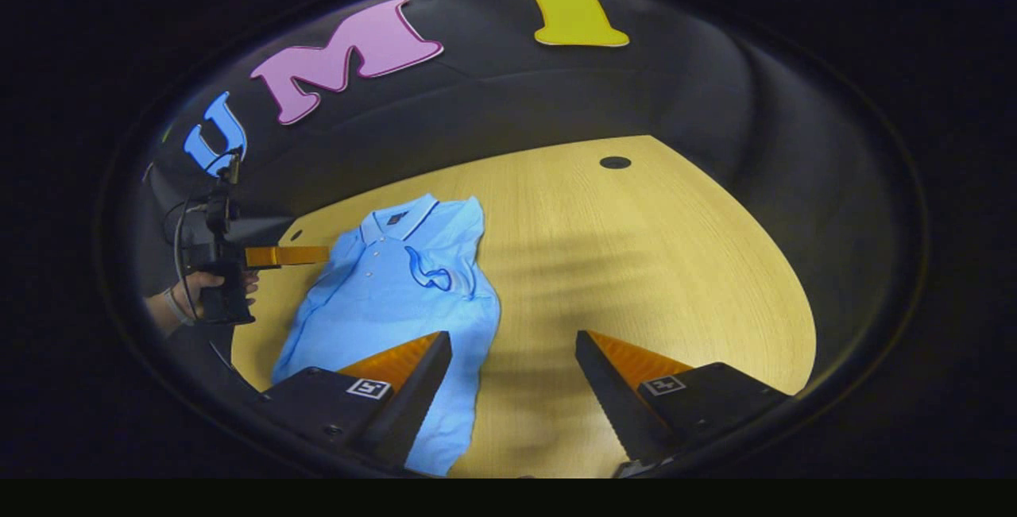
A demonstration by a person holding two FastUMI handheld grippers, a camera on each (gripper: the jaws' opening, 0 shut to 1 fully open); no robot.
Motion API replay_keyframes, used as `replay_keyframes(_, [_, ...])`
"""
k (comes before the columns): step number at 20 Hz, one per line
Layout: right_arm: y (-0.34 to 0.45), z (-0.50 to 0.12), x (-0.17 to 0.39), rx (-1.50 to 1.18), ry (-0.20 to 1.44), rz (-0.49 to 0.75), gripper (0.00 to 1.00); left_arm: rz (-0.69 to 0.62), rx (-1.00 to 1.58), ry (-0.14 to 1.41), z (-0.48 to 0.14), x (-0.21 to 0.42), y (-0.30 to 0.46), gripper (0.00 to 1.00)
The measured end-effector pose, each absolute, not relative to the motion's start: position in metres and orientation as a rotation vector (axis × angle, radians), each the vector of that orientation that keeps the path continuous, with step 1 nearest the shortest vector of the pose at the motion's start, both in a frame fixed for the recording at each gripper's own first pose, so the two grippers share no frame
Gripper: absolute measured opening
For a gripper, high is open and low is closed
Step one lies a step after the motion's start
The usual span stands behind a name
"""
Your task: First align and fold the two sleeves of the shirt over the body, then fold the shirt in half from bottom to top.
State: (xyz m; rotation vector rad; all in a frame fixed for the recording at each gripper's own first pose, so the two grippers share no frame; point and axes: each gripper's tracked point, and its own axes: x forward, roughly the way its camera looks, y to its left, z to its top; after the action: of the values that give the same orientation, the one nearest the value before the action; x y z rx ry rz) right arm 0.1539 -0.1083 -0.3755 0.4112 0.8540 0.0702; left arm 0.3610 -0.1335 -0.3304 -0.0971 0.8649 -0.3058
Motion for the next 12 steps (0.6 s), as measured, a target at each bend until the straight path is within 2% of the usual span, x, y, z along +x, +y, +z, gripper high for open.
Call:
replay_keyframes(4, [-0.084,-0.374,0.139,0.416,0.858,0.154,0.98,-0.249,-0.152,0.854,-0.311,0.312,-0.107,0.95])
replay_keyframes(8, [-0.066,-0.375,0.12,0.424,0.866,0.222,0.98,-0.143,-0.178,0.864,-0.306,0.257,-0.07,0.95])
replay_keyframes(12, [-0.048,-0.378,0.09,0.394,0.892,0.295,0.98,-0.095,-0.165,0.902,-0.312,0.19,-0.047,0.95])
